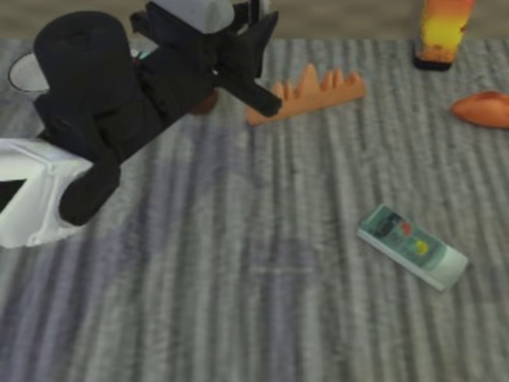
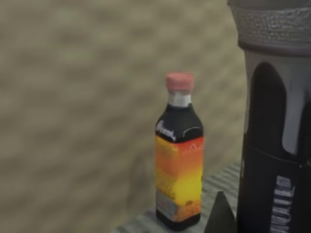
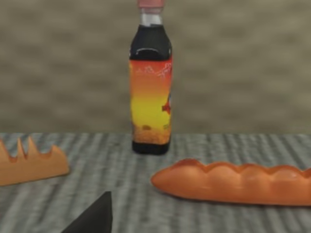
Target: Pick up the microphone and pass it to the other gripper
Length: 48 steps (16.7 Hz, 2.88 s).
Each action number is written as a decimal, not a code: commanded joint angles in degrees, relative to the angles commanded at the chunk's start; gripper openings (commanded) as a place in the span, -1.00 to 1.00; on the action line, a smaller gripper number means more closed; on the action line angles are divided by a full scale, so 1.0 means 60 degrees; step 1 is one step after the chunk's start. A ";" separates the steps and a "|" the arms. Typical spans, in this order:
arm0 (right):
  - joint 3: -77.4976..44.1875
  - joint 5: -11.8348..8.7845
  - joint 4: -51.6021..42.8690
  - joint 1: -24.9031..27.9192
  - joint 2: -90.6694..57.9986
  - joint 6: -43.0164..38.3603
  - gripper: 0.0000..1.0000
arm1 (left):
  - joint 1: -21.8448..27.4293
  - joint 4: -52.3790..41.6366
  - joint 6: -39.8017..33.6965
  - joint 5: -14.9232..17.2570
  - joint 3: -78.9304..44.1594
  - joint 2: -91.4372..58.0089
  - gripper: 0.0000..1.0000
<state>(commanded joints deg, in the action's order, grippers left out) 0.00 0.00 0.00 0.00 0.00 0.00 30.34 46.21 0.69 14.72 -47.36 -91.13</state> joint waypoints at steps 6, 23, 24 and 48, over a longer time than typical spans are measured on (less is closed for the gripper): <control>0.0000 0.0000 0.0000 0.0000 0.0000 0.0000 1.00 | 0.0965 -0.0192 -0.0019 -0.0989 0.0264 0.0756 -1.00; -0.1902 0.0362 0.0929 0.2065 -0.2880 0.0137 1.00 | 0.0965 -0.0192 -0.0019 -0.0989 0.0264 0.0756 -1.00; -0.2376 0.0442 0.1183 0.2531 -0.3628 0.0138 1.00 | 0.0965 -0.0192 -0.0019 -0.0989 0.0264 0.0756 -1.00; -0.8523 0.1182 0.4191 0.7087 -1.2794 0.0234 1.00 | 0.0965 -0.0192 -0.0019 -0.0989 0.0264 0.0756 -1.00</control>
<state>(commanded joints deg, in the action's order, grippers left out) -51.14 7.09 25.14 42.52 -76.76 1.40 36.13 45.06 0.57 8.78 -45.78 -86.59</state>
